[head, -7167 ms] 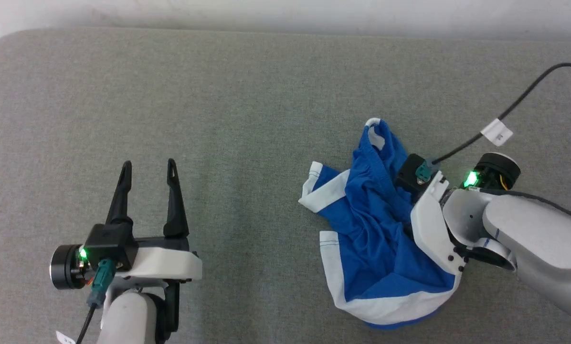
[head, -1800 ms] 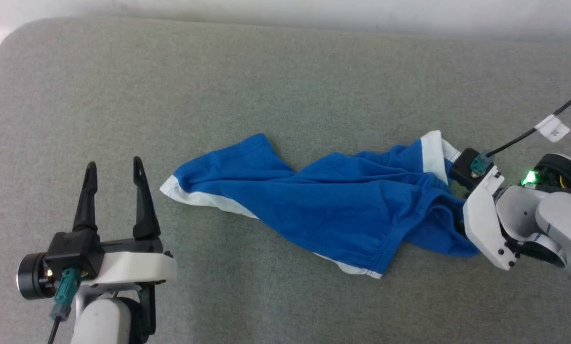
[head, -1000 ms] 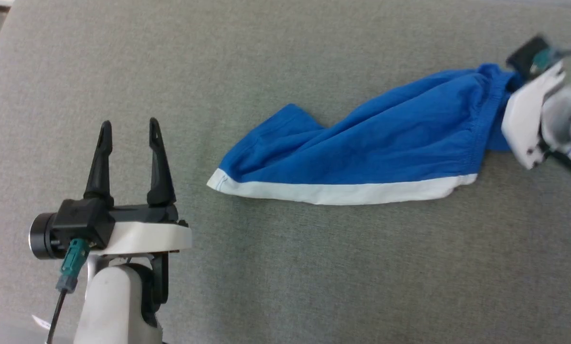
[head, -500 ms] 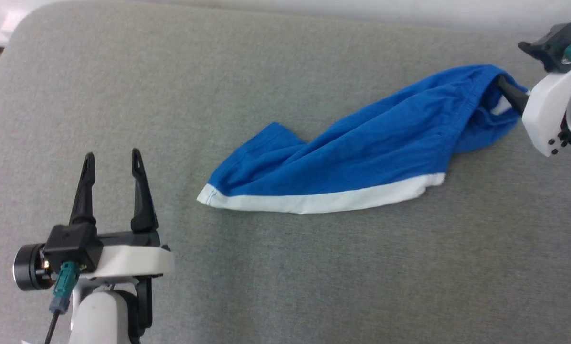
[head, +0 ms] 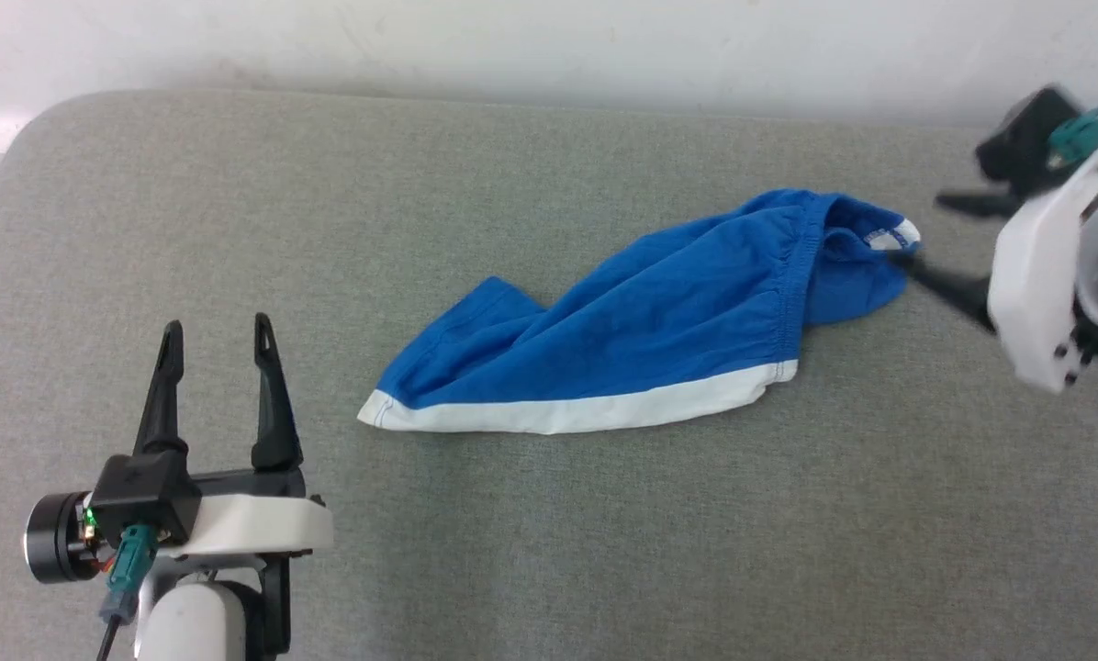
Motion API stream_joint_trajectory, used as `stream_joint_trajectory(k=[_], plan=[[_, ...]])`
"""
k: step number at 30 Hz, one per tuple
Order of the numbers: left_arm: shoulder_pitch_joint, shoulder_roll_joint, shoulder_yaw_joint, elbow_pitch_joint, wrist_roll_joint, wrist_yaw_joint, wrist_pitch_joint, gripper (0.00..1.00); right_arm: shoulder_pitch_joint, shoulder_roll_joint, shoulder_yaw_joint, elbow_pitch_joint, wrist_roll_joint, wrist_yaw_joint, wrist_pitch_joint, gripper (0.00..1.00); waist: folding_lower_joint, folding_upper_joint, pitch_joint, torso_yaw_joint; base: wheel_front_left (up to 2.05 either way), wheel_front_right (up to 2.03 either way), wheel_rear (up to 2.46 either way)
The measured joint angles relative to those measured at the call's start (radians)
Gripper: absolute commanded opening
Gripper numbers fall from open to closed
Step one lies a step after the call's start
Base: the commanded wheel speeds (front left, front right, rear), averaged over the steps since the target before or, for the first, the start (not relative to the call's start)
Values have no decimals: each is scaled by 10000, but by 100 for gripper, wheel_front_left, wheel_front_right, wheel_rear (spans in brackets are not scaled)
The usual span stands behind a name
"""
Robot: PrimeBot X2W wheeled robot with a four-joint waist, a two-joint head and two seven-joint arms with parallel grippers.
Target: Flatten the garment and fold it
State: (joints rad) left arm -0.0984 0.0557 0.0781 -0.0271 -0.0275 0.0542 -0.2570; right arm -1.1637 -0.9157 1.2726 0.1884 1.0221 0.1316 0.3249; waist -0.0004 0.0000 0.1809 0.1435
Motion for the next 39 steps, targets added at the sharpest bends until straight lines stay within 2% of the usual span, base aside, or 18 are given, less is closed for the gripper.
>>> stream_joint_trajectory(k=[4,7,17,24,25,26,30,34,37,39], plan=[[11,-2,-25,6,0,0,0,100,725,199,48,-159,458,0,901,100,2,0,37,77,0,0,0],[9,-2,-92,8,-2,2,0,100,1082,637,61,221,807,0,1120,100,3,0,144,129,0,0,0],[-312,-12,-445,75,-134,38,0,100,1434,2343,-71,2274,1708,0,581,100,5,1,704,513,0,0,0],[-429,-15,-591,123,-290,203,0,100,1690,2895,-92,3173,1626,-2,458,100,4,1,1130,819,0,0,0],[-458,-15,-614,123,-295,238,0,100,1691,2905,-117,3181,1563,-2,506,26,4,1,1168,856,0,0,0],[-477,-17,-619,121,-316,270,0,100,1692,2905,-132,3158,1480,-2,500,0,4,1,1200,886,0,0,0],[-476,-17,-516,184,-330,272,0,100,1817,2830,-128,2901,1202,-17,232,0,5,1,1183,878,0,0,0],[-473,-15,-324,349,-265,244,0,100,2327,2514,-2,2071,892,-15,-224,0,6,1,958,761,0,0,0],[-485,146,-226,523,-148,27,0,100,2675,2063,44,1300,685,-13,-700,0,4,1,682,606,0,0,0],[-575,454,-203,788,-77,-217,-2,100,2871,1802,61,817,642,-13,-918,0,3,1,494,482,0,0,0]])
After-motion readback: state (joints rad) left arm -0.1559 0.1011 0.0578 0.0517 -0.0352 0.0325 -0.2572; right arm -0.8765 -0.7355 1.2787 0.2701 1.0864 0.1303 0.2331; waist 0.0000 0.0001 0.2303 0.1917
